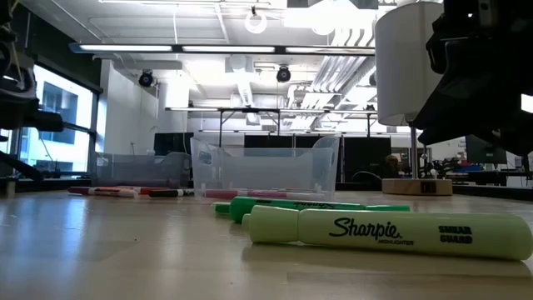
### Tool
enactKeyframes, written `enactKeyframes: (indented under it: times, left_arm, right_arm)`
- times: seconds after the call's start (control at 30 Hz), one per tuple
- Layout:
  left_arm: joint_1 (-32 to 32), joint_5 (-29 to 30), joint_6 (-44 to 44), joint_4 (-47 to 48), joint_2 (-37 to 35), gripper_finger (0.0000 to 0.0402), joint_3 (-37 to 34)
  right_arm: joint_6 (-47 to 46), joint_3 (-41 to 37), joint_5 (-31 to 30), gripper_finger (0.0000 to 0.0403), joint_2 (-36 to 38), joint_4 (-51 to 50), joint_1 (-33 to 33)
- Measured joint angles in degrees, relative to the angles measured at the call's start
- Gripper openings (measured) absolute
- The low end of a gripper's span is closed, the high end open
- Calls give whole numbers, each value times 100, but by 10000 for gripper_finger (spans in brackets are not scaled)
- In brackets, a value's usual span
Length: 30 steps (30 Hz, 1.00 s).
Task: Pick & Place Markers
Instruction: Put the top pink pen into the gray bin
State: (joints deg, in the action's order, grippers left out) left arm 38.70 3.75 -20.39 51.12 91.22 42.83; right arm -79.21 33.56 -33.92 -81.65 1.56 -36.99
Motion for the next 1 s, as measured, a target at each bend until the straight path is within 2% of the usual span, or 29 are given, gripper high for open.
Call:
enactKeyframes:
  times: [0.3, 0.47, 0.63, 0.87, 1.0]
  left_arm:
    - [-2, 24, -976, 172, 36, 30, 328]
    - [-41, 269, -1453, -133, 48, 30, 714]
    - [-290, 273, -1758, -295, 40, 30, 1168]
    - [-963, 385, -1328, -217, 30, 30, 2179]
    - [-1533, 376, -525, -197, 23, 30, 2779]
  right_arm:
    - [176, 0, 45, 82, 0, 0, -2]
    - [429, 0, 344, 82, -1, 0, -2]
    - [637, 0, 704, 82, -1, -15, -7]
    - [1098, 0, 1009, 80, -2, -96, 28]
    - [1429, 0, 1064, 43, -2, -120, 215]
